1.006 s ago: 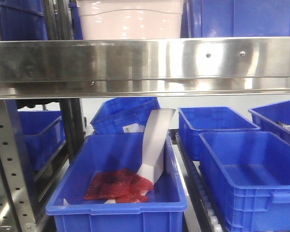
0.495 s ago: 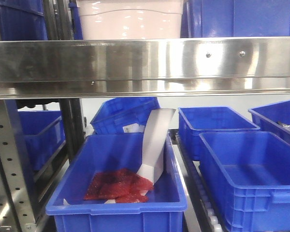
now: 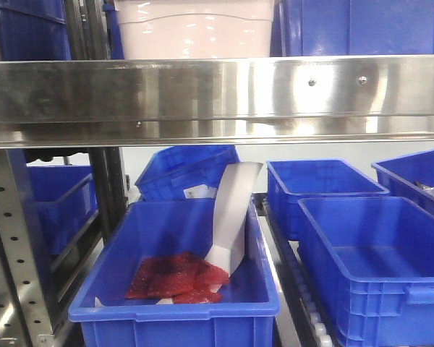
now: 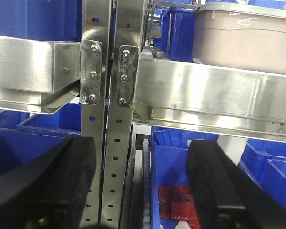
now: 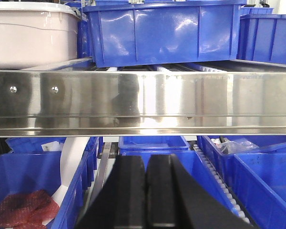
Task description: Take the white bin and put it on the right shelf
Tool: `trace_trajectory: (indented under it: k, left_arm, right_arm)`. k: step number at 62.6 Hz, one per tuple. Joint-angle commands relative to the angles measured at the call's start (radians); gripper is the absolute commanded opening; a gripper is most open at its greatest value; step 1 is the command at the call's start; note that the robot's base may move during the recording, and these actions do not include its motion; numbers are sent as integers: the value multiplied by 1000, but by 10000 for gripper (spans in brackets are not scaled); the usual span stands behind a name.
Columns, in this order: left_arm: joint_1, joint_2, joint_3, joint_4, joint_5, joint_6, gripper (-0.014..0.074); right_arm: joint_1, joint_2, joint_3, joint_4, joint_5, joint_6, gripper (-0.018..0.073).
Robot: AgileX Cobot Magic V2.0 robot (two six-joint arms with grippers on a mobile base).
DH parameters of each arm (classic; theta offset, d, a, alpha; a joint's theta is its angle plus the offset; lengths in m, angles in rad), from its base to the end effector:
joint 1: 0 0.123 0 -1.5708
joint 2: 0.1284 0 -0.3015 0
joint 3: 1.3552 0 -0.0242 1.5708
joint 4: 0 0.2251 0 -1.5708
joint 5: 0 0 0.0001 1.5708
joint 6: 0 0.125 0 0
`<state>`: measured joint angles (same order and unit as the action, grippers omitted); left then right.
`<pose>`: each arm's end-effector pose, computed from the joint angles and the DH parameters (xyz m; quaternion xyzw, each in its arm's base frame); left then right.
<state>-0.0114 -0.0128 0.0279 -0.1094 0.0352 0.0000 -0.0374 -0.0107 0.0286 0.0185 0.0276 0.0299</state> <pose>0.0482 -0.0010 0.2027 -0.0326 0.6931 -0.0448 0.7187 0.0483 -0.0017 0.2032 0.0295 0.6916 0.0041 0.7217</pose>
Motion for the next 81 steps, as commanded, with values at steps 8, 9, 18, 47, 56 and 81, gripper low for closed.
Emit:
trace_trajectory:
  k: [8,9,18,47,56,81]
  left_arm:
    - [2,-10,23,-7,-84,-6,-117]
    - [2,-10,23,-7,-84,-6,-118]
    - [2,-10,23,-7,-84,-6,-118]
    - [2,-10,23,-7,-84,-6,-117]
    - [2,-10,23,-7,-84,-6,-118]
    - [2,-10,23,-7,-84,-6,-117]
  right_arm:
    - [0,-8,-4,3,-93,-10,50]
    - [0,-8,-4,3,-93,-10,50]
    - [0,-8,-4,3,-93,-10,50]
    - [0,-8,-4,3,-93,-10,50]
    - [0,-8,-4,3,-93,-10,50]
    - [0,-8,-4,3,-93,-10,50]
